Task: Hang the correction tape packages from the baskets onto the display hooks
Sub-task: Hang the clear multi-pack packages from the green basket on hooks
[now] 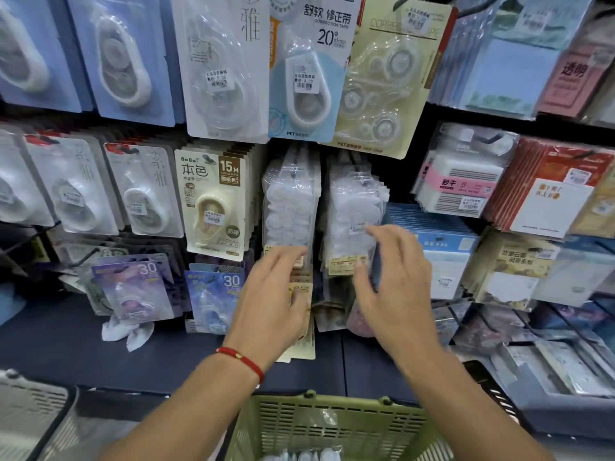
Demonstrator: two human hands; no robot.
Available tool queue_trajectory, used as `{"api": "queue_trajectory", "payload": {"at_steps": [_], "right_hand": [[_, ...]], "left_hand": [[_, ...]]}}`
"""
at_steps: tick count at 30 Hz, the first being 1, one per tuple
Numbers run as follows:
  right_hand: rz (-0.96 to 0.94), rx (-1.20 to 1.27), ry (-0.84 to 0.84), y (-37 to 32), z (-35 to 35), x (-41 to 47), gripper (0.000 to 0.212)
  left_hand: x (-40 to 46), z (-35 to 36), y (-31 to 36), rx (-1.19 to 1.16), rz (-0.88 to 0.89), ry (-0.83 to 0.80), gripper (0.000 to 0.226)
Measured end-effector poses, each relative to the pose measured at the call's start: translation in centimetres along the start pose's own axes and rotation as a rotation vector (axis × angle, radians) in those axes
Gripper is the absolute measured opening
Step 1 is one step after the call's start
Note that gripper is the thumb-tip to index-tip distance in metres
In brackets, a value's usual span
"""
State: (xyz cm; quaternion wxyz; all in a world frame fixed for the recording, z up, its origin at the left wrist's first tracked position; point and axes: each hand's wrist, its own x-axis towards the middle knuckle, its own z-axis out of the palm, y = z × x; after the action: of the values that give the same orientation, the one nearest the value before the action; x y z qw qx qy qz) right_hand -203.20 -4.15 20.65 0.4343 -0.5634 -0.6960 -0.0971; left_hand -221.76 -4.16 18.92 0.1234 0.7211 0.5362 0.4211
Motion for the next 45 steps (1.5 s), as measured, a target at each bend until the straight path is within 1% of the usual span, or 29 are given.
{"api": "queue_trajectory", "payload": {"at_steps": [1, 3, 4, 6, 10, 14, 21, 23, 26, 28, 30, 32, 33, 35, 37, 39, 41, 43, 45], "right_hand": [[-0.057, -0.052, -0.056, 0.1, 0.7, 0.0, 0.051], [-0.114, -0.151, -0.205, 0.2, 2.1, 0.5, 0.059], [-0.121, -0.199, -0.269, 0.2, 2.9, 0.9, 0.063], [-0.107, -0.278, -0.351, 0.6, 4.4, 1.9, 0.07], [-0.02, -0.281, -0.395, 1.6, 7.1, 4.5, 0.079], [0.054, -0.274, -0.42, 2.3, 9.0, 7.4, 0.084], [0.067, -0.27, -0.521, 3.3, 10.6, 9.1, 0.086], [0.087, -0.197, -0.528, 3.0, 10.5, 8.2, 0.081], [0.086, -0.063, -0.455, 2.4, 9.4, 5.2, 0.057], [0.058, 0.002, -0.379, 2.6, 8.0, 1.8, 0.04], [0.03, 0.052, -0.375, 3.1, 6.4, -2.3, 0.027], [0.043, 0.096, -0.482, 4.0, 5.4, -6.4, 0.02], [0.058, 0.099, -0.589, 4.6, 5.2, -8.4, 0.02], [0.106, 0.069, -0.88, 6.0, 5.7, -12.2, 0.026], [0.194, -0.012, -1.166, 7.6, 6.8, -16.1, 0.034], [0.277, -0.123, -1.353, 9.1, 8.1, -19.9, 0.04], [0.254, -0.218, -1.46, 10.3, 9.5, -23.3, 0.049], [0.18, -0.263, -1.524, 10.6, 10.8, -26.3, 0.063], [0.186, -0.237, -1.505, 10.5, 12.3, -28.6, 0.072]], "left_hand": [[0.4, -0.1, -0.4, 0.072, 0.059, -0.004, 0.068], [1.4, -0.3, -1.2, 0.218, 0.164, -0.057, 0.077], [1.8, -0.3, -1.6, 0.278, 0.199, -0.084, 0.083], [2.3, -0.2, -2.1, 0.341, 0.213, -0.129, 0.091], [2.5, -0.2, -3.1, 0.379, 0.239, -0.16, 0.095], [2.5, -0.2, -3.7, 0.368, 0.245, -0.172, 0.093], [2.3, -0.7, -4.3, 0.398, 0.25, -0.209, 0.086], [2.2, -0.9, -4.3, 0.389, 0.238, -0.219, 0.082], [1.4, -1.2, -4.2, 0.373, 0.217, -0.273, 0.064], [0.1, -1.2, -4.6, 0.419, 0.202, -0.387, 0.054], [-2.4, -0.7, -5.7, 0.476, 0.221, -0.551, 0.052], [-6.1, 0.1, -7.2, 0.548, 0.245, -0.699, 0.051], [-8.3, 0.6, -8.1, 0.575, 0.222, -0.759, 0.05], [-12.8, 1.7, -10.1, 0.59, 0.133, -0.858, 0.054], [-17.1, 2.7, -12.1, 0.568, 0.024, -0.917, 0.064], [-20.5, 3.7, -13.3, 0.513, -0.073, -0.889, 0.069], [-22.7, 4.7, -13.6, 0.424, -0.165, -0.796, 0.071], [-24.0, 5.8, -13.0, 0.373, -0.238, -0.711, 0.073], [-24.8, 6.7, -12.3, 0.399, -0.29, -0.664, 0.071]]}}
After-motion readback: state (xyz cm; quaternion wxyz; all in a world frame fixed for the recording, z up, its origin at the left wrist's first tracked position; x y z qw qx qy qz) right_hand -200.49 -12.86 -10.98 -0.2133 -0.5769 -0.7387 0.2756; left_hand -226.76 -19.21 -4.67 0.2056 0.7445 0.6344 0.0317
